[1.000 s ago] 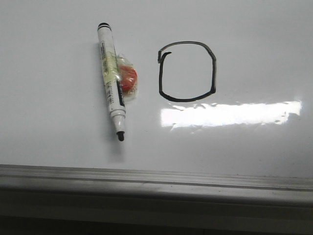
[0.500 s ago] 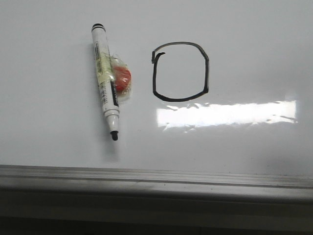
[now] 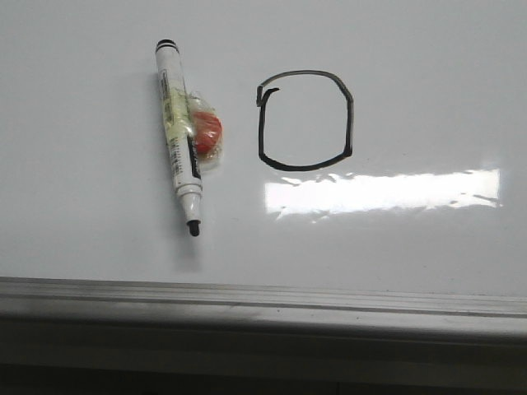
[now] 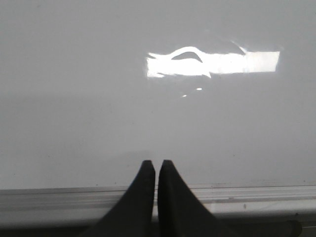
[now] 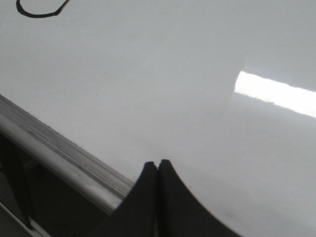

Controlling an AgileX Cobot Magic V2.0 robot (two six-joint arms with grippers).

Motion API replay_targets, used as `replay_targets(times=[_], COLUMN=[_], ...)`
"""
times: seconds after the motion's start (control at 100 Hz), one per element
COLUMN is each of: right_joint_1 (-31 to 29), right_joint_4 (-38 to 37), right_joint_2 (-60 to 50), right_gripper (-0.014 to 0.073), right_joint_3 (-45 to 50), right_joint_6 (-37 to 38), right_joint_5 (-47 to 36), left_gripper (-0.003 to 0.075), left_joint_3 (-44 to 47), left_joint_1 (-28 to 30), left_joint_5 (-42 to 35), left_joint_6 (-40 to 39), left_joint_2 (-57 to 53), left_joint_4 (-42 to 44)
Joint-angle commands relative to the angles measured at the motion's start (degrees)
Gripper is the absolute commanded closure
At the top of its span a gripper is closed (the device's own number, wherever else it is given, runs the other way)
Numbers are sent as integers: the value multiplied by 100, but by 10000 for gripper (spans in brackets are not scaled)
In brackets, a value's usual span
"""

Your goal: Write number 0 on whiteboard

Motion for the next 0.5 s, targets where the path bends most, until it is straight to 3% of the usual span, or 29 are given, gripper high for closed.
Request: replay_targets(times=[0.0, 0.49], right_joint_1=[-45, -45], right_joint_4=[-51, -51], right_joint_2=[-93, -93], right_gripper=[662, 662], right_joint_3=[65, 65], right_joint_6=[0, 0], right_joint_5=[-50, -125], left_gripper=[740, 740], left_joint_3=[184, 184], left_joint_1=[4, 4], left_joint_5=[-170, -170], left_joint_6=[-12, -12], left_joint_2=[-153, -153], left_joint_4=[-96, -96])
